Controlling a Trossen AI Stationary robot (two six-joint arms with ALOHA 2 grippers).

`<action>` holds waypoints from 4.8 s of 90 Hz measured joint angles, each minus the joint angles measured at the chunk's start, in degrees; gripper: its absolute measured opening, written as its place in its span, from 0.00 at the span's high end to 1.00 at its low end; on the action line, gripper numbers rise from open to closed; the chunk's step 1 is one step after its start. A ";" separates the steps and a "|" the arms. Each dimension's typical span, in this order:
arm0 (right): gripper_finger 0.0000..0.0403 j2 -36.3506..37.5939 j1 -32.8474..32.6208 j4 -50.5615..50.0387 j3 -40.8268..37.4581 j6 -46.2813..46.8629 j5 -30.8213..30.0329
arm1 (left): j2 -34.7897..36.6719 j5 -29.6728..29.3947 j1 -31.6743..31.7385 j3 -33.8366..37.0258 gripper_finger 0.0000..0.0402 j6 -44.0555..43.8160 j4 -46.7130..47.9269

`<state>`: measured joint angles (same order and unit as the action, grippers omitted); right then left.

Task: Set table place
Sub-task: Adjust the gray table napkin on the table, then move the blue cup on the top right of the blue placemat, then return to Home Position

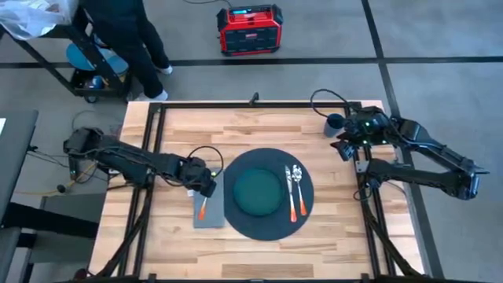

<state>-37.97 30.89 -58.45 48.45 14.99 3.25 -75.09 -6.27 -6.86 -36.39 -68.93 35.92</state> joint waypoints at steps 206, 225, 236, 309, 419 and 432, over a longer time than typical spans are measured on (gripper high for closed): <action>0.82 -47.04 20.32 -0.69 7.05 -27.40 -4.64 | -0.17 -0.62 5.21 -21.87 0.58 27.75 -36.98; 0.99 -43.24 12.53 -0.27 4.52 -23.64 -1.55 | -0.17 -0.63 5.21 -21.87 0.58 27.76 -36.86; 1.00 -41.05 5.54 0.31 4.55 -19.34 -1.07 | -0.16 -0.63 5.21 -21.87 0.58 27.68 -36.80; 0.86 -43.33 -6.91 8.06 4.55 -11.33 1.90 | -0.11 -1.17 3.48 -21.87 0.58 25.60 -34.77; 0.71 15.75 -18.64 44.59 -17.23 6.30 5.82 | 9.40 -9.48 -5.29 9.13 0.89 42.91 -64.85; 0.71 17.84 -19.95 58.00 -30.45 8.91 7.28 | 9.49 -1.77 -4.37 22.49 0.96 44.08 -88.04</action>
<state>-20.13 10.95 -0.45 17.99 23.90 10.52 -65.60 -8.04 -11.22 -13.90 -24.85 -52.12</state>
